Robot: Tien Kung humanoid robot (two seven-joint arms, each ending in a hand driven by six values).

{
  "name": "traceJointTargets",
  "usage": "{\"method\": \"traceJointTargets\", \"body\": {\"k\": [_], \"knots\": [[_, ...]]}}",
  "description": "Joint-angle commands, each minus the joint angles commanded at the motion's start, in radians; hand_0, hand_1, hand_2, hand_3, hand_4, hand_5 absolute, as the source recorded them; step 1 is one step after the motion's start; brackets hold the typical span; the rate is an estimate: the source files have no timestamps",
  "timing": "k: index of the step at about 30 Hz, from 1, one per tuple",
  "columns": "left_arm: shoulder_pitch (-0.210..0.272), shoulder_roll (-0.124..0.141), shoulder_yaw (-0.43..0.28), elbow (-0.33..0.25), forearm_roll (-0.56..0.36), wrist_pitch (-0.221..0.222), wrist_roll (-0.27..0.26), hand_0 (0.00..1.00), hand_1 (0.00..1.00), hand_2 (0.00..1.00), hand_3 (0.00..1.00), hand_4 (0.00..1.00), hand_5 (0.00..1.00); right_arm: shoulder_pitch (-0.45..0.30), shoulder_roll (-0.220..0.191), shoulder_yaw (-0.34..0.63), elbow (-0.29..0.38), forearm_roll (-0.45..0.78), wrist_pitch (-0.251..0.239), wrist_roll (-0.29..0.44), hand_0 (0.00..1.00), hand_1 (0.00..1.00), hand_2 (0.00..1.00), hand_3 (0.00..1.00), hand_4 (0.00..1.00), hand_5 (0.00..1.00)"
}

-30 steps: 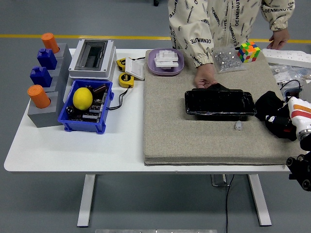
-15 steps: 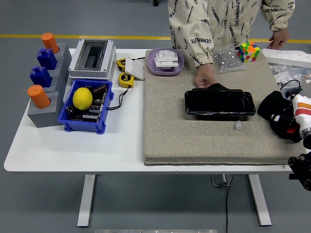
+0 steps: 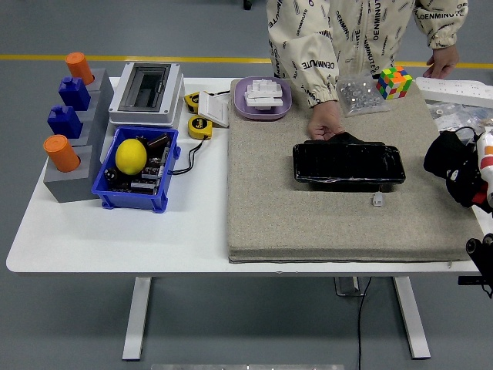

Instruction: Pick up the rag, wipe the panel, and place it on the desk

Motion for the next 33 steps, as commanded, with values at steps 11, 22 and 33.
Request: {"method": "traceJointTargets", "body": {"k": [11,22,33], "knots": [[-0.003,0.000,-0.005,-0.002,0.004,0.000,-0.001,0.603,0.636,0.637,0.561,0.632,0.448,0.006,0.005,-0.022,0.146,-0.027,0.016,-0.053,0.221,0.319,0.373,0.387,0.923,0.099],[0.002,0.001,-0.007,0.001,0.004,0.001,0.000,0.604,0.637,0.636,0.561,0.632,0.449,0.004,0.041,-0.071,0.203,0.005,0.016,-0.087,0.222,0.320,0.372,0.384,0.918,0.089],[0.000,0.003,0.002,-0.001,0.003,0.001,0.000,0.603,0.636,0.637,0.561,0.631,0.448,-0.001,0.083,-0.147,0.159,0.039,0.015,-0.090,0.223,0.319,0.372,0.386,0.919,0.086]]}}
